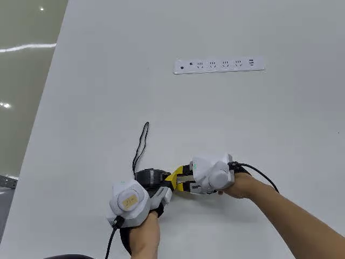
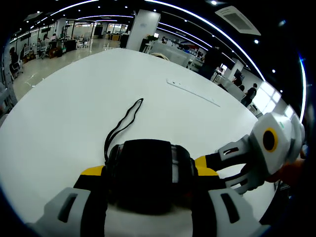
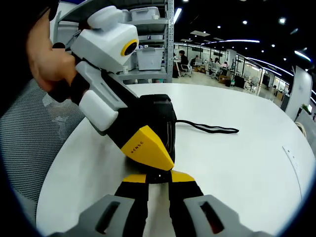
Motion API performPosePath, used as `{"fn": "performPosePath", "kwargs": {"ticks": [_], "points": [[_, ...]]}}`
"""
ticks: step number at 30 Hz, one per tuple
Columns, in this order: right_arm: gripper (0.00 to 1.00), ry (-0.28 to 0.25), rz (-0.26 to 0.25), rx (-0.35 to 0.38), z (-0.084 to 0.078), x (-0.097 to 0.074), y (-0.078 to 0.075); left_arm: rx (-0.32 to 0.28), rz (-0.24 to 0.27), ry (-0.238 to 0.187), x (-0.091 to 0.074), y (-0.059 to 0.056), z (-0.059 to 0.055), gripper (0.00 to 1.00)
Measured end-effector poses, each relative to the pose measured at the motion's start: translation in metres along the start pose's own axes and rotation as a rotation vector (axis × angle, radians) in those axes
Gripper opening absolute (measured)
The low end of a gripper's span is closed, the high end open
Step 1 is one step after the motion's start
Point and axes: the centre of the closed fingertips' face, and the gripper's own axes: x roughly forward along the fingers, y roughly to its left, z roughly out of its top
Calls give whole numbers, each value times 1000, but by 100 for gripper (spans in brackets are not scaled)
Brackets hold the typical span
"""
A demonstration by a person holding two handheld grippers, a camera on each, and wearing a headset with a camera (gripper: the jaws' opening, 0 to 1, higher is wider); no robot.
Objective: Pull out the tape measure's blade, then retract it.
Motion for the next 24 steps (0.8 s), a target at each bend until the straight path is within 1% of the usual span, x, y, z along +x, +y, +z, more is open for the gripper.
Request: {"fn": "performPosePath", "kwargs": {"ticks": [9, 13, 17, 21, 24], "points": [[14, -2, -5, 6, 0, 0, 0, 3, 5, -2, 0, 0, 1, 68], [14, -2, -8, 12, 0, 0, 0, 10, 8, 6, 0, 0, 2, 68], [14, -1, -6, 21, 0, 0, 0, 11, 8, 23, 0, 0, 1, 69], [14, 2, -6, 24, 0, 0, 0, 16, 11, 27, 1, 0, 1, 69], [14, 3, -8, 22, 0, -1, 0, 33, 9, 33, 0, -1, 0, 69]]}}
